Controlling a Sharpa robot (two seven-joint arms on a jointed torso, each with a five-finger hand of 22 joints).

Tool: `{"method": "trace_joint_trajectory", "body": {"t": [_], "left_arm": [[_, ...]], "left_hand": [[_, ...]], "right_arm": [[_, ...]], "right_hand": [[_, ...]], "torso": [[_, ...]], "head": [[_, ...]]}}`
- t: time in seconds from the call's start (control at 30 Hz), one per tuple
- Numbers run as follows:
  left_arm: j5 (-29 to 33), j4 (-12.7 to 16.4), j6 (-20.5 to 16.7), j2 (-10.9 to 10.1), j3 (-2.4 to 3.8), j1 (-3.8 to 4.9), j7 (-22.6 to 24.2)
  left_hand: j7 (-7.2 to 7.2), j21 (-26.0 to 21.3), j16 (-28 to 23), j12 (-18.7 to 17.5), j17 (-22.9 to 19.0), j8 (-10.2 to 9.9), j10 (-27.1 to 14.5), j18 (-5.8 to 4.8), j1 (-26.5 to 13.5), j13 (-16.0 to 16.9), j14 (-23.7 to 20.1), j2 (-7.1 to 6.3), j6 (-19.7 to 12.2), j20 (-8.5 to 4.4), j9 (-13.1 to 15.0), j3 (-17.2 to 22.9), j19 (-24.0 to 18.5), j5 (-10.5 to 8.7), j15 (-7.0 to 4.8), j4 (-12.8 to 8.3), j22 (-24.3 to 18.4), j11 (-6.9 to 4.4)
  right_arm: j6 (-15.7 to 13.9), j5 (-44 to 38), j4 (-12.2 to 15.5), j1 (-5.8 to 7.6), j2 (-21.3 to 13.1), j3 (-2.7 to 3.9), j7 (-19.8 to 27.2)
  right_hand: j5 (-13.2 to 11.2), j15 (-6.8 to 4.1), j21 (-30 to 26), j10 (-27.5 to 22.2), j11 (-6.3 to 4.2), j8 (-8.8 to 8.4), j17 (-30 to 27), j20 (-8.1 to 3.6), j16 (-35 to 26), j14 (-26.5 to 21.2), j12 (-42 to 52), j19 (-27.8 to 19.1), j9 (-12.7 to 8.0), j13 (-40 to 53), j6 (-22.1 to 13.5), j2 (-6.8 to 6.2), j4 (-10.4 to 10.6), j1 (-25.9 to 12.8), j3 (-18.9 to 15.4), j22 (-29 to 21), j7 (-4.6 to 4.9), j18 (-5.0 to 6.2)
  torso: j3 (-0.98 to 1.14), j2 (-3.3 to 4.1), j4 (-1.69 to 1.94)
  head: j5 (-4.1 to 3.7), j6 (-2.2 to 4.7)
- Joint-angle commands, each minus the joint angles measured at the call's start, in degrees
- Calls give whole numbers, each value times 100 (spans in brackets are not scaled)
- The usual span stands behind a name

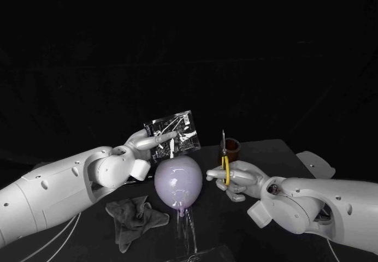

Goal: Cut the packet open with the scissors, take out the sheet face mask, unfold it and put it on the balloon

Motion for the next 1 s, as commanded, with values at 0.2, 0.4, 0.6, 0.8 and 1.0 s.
{"method": "trace_joint_trajectory", "body": {"t": [0.2, 0.4, 0.6, 0.8, 1.0], "left_arm": [[-198, -218, 280, 312, 18, 73, -562], [-225, -405, 177, 517, 20, 125, -758], [-232, -590, 35, 691, 25, 192, -928], [-234, -661, 1, 798, 26, 228, -1054], [-228, -723, 0, 880, 30, 239, -1084]], "left_hand": [[10, 45, 29, -19, 18, 40, 73, -11, -97, 2, 66, 4, 58, -15, 186, 74, 41, 18, -15, -35, 13, -3], [10, 77, 36, -18, 35, 49, 100, -10, -162, 3, 97, -13, 63, -28, 204, 130, 66, 18, -25, -62, 23, -8], [8, 134, 61, -20, 64, 59, 131, -7, -244, 3, 174, -31, 65, -56, 229, 202, 123, 18, -47, -108, 42, -16], [7, 146, 65, -20, 70, 63, 137, -8, -264, 2, 189, -38, 68, -63, 236, 218, 133, 18, -51, -122, 46, -19], [7, 147, 65, -21, 71, 64, 137, -8, -266, 2, 190, -39, 68, -64, 237, 221, 134, 18, -52, -125, 46, -19]], "right_arm": [[99, -998, 201, -264, -114, -24, -289], [-253, -1439, 270, -446, -207, -28, -72], [-594, -1718, 324, -605, -293, -32, 277], [-907, -1743, 350, -688, -334, -37, 688], [-1099, -1618, 371, -762, -337, -44, 955]], "right_hand": [[-12, 221, 253, 1256, 127, -558, 1493, 197, 19, 598, 6189, 114, -439, 1610, -473, -423, -13, -44, -370, 940, 419, -96], [-18, 291, 442, 1256, 199, -753, 1493, 289, 19, 598, 6189, 209, -607, 1610, -584, -471, 3, -11, -594, 1035, 493, -128], [-21, 314, 450, 1256, 231, -836, 1493, 324, 19, 598, 6189, 207, -684, 1610, -646, -490, 1, 20, -700, 1045, 520, -125], [-26, 269, 97, 1256, 202, -837, 1493, 324, 19, 598, 6189, -10, -751, 1610, -555, -550, 14, 6, -852, 906, 452, -33], [-25, 214, -2404, -764, 96, -890, -363, 265, -1741, -248, 706, -1528, -1074, -2256, -589, -572, 162, 63, -1394, -195, 354, 453]], "torso": [[30, -11, -20], [73, -29, -62], [122, -47, -113], [160, -55, -139], [162, -60, -148]], "head": [[-61, -136], [-69, -209], [-91, -286], [-102, -340], [-154, -363]]}}
